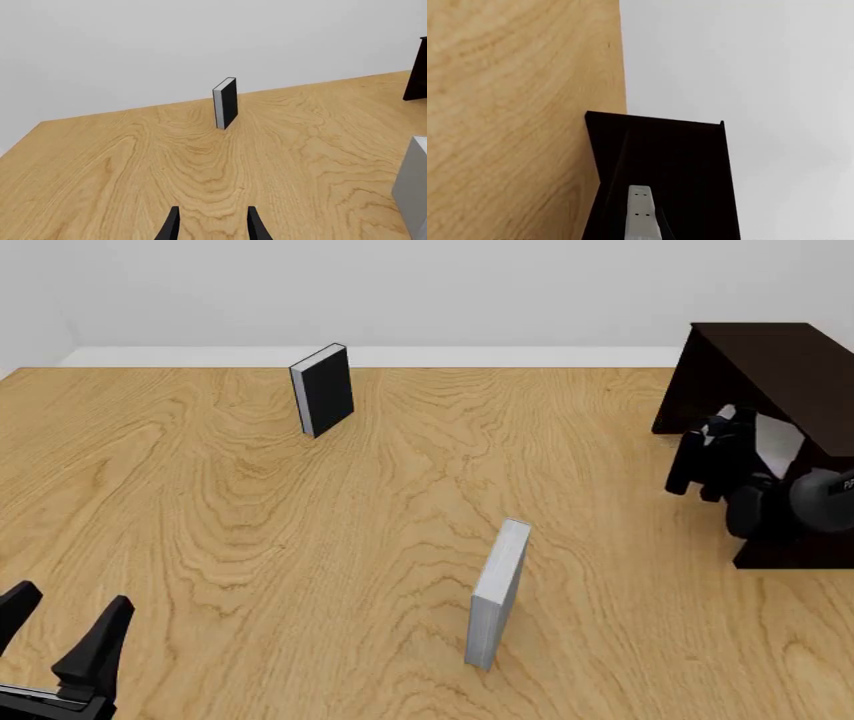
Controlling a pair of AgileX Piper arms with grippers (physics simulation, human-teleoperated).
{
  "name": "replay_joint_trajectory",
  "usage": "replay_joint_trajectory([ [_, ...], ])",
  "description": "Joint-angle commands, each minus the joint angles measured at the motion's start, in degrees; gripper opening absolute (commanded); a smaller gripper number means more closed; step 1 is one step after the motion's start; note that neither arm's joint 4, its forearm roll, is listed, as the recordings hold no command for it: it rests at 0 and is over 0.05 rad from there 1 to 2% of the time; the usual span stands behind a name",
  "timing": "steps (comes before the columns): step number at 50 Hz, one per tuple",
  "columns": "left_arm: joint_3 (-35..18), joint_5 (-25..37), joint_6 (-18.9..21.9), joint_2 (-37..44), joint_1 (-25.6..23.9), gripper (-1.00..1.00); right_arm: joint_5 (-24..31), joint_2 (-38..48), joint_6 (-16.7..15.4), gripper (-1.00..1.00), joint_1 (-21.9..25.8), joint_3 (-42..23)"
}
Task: Pick up the book on the right and place it on the cabinet shelf.
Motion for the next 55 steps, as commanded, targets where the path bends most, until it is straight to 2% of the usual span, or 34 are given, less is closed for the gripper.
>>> replay_joint_trajectory([
  [1,0.0,0.1,0.0,0.0,0.0,1.0,0.7,0.0,2.1,-1.0,-0.4,-1.3],
  [7,0.0,0.1,0.0,0.0,0.0,1.0,2.5,-0.3,3.1,-1.0,-0.6,-1.5],
  [9,0.0,0.0,0.0,0.0,0.0,1.0,3.5,-0.8,4.4,-1.0,-1.1,-2.1],
  [21,0.0,-0.1,0.0,0.0,-0.1,1.0,6.7,-1.0,5.9,-1.0,-0.9,-3.0],
  [55,0.0,-0.1,-0.1,0.0,0.0,1.0,11.1,-0.6,9.4,-1.0,-0.3,-2.5],
])
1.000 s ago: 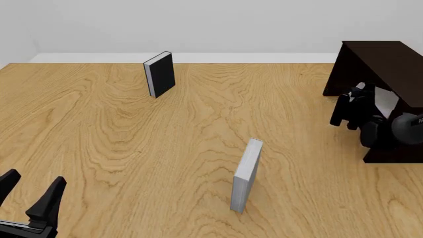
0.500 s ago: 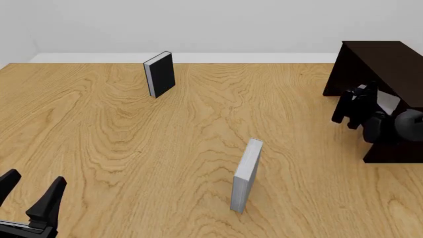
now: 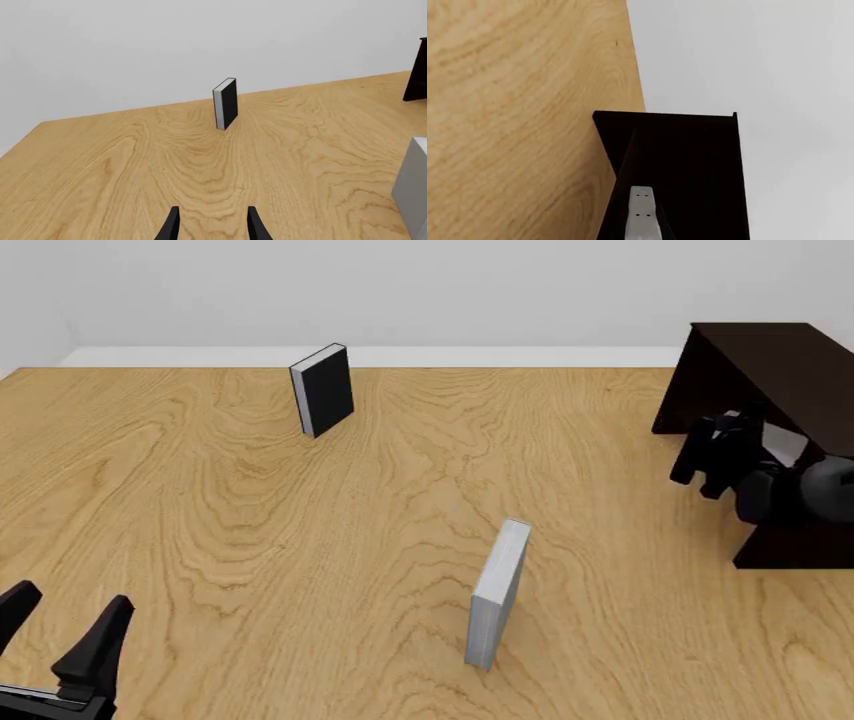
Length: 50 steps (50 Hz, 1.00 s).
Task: Pick up the book on the right and place it on the cabinet shelf.
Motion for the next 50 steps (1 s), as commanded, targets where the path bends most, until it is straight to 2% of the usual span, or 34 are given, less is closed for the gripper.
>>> replay_joint_trajectory([
  [1,0.0,0.1,-0.1,0.0,0.0,1.0,2.1,0.6,2.3,-1.0,0.8,0.6],
  [3,0.0,0.0,-0.2,0.0,0.1,1.0,2.3,0.7,2.5,-1.0,0.7,0.7],
  [4,0.0,0.0,-0.1,0.0,0.0,1.0,2.4,0.7,2.7,1.0,0.7,0.6],
  [31,0.0,0.2,-0.1,0.0,-0.1,1.0,2.8,1.0,3.7,1.0,1.0,0.7],
  [50,0.0,0.2,-0.1,0.0,-0.4,1.0,5.0,0.9,4.5,1.0,4.5,-1.8],
])
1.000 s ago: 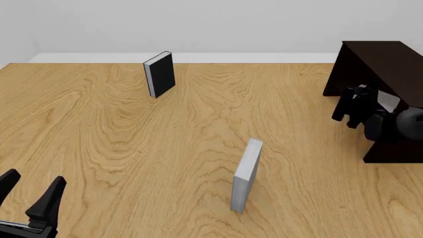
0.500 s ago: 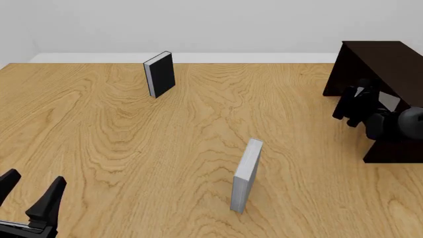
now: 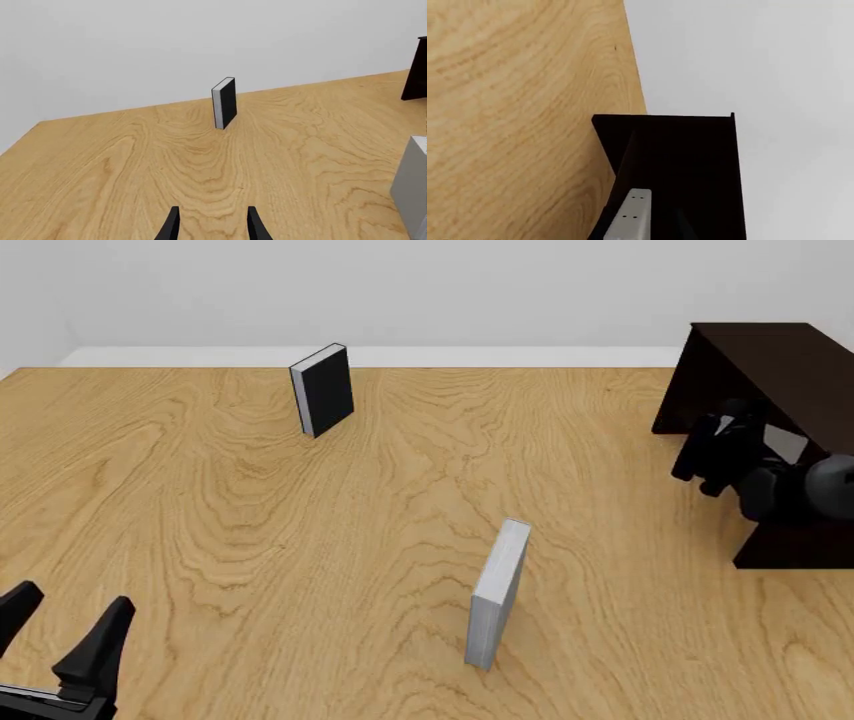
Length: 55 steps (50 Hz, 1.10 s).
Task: Pick up the book on the right and place it on the cabinet shelf.
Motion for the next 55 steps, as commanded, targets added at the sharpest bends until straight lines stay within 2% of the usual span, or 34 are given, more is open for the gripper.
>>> replay_joint_trajectory([
  [1,0.0,0.0,0.0,0.0,-0.1,1.0,3.7,1.3,1.1,1.0,5.1,-1.4],
  [24,0.0,-0.1,-0.2,0.0,-0.2,1.0,5.5,1.5,1.3,1.0,8.1,-3.2],
  [55,0.0,0.2,0.1,0.0,-0.5,1.0,7.4,0.6,1.7,1.0,9.9,-5.0],
])
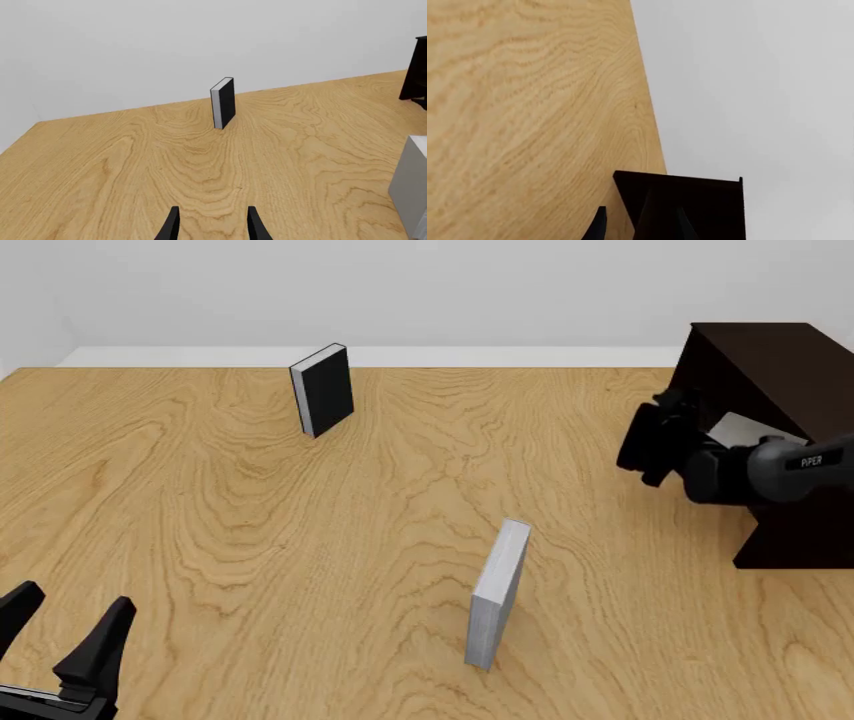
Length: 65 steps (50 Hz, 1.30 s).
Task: Pick up the book on the right and place it on the cabinet shelf.
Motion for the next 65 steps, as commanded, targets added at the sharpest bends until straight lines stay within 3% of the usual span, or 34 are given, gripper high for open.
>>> replay_joint_trajectory([
  [1,0.0,0.2,0.1,0.0,-0.2,1.0,0.8,-0.5,0.0,1.0,0.2,-0.7],
  [65,0.0,0.2,0.2,0.0,-1.2,1.0,-2.1,-6.4,-0.7,1.0,-6.5,6.7],
])
